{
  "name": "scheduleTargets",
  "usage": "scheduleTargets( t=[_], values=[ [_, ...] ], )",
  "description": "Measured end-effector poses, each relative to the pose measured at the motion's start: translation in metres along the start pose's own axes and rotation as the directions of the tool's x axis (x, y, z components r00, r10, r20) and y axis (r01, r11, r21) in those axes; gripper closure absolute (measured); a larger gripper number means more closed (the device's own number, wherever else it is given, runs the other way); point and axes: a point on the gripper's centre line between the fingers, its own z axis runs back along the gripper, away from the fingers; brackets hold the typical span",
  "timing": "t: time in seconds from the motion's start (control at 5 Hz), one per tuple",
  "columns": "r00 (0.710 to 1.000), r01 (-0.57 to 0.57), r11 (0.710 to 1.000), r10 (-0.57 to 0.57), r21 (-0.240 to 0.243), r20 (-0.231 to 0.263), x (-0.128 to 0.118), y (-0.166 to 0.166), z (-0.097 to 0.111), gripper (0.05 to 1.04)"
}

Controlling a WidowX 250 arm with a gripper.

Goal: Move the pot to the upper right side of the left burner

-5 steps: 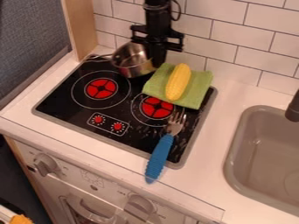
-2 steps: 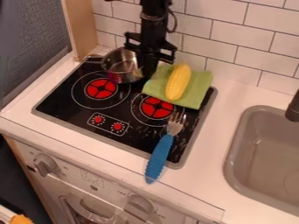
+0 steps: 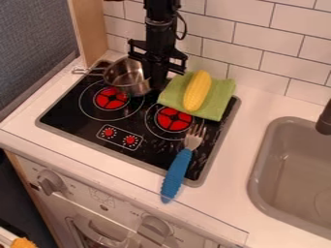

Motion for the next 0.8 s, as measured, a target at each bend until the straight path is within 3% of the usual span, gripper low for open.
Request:
scheduleTargets(
  t=[0.2, 0.6, 0.8],
  values=[
    [1.000, -0.021, 0.999, 0.021, -0.050, 0.006, -0.001, -0.003, -0.003, 0.782],
    [0.994, -0.042, 0.991, 0.054, -0.130, 0.097, -0.007, -0.006, 0.040, 0.208],
    [0.986, -0.054, 0.982, 0.082, -0.183, 0.149, -0.029, -0.012, 0.067, 0.074]
  ],
)
